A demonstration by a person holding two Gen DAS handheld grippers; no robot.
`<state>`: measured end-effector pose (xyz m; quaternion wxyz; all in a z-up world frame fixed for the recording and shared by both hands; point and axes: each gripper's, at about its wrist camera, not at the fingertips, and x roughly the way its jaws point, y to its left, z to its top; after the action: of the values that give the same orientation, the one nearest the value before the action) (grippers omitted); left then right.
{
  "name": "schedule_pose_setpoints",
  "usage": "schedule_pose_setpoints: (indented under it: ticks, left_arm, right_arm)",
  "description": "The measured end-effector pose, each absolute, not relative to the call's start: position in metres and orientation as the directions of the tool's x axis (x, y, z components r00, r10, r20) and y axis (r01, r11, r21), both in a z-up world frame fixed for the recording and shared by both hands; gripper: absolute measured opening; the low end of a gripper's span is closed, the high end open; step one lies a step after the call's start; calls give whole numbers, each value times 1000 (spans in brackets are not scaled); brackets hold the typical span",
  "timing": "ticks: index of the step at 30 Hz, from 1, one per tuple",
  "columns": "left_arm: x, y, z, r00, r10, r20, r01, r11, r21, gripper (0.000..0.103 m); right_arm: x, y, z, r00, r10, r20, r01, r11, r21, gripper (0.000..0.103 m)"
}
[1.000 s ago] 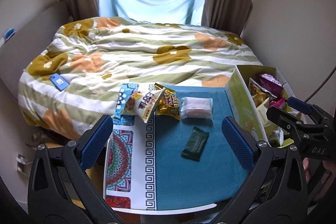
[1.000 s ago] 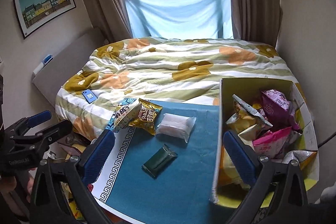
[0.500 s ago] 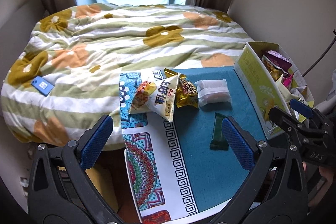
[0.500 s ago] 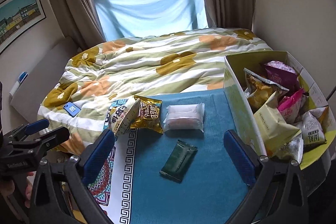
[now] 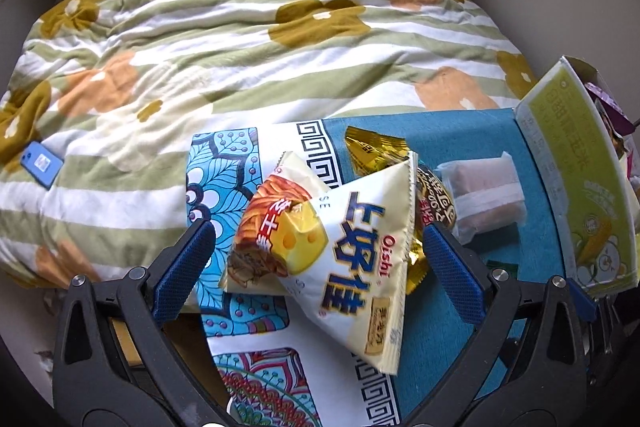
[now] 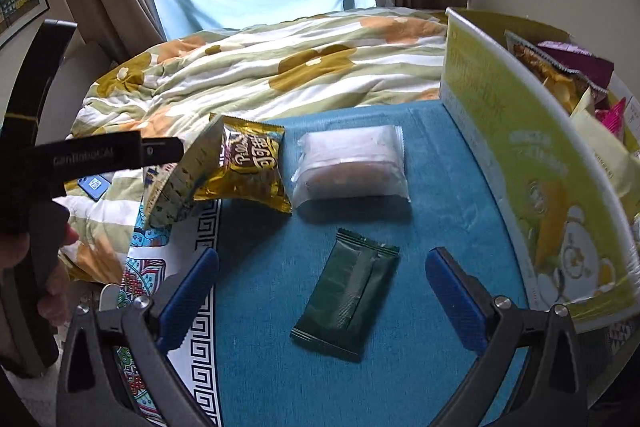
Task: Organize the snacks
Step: 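Grasp the yellow Oishi cheese bag with left tool while right tool grasps green bar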
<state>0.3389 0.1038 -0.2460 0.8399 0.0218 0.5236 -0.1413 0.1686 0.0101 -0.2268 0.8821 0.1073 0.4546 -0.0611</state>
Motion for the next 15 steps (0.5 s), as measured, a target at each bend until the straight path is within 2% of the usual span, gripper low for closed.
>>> schedule_pose_setpoints:
  ticks: [9, 11, 13, 15]
  left_arm:
    - [353, 97, -272, 368, -209, -906, 269, 957, -111, 102]
    - [353, 101, -276, 364, -208, -908, 260, 959, -116, 92]
    - [353, 104, -277, 366, -226, -903, 263, 956, -132, 92]
    - [353, 105, -277, 369, -225, -902, 267, 955, -129, 90]
  right_arm:
    - [172, 3, -259, 567, -45, -822, 267, 955, 132, 103]
    - [172, 3, -262, 567, -44, -822, 273, 952, 137, 103]
    - [172, 6, -265, 562, -50, -825, 276, 953, 129, 102]
    - [173, 10, -269, 555, -48, -831, 276, 953, 129, 96]
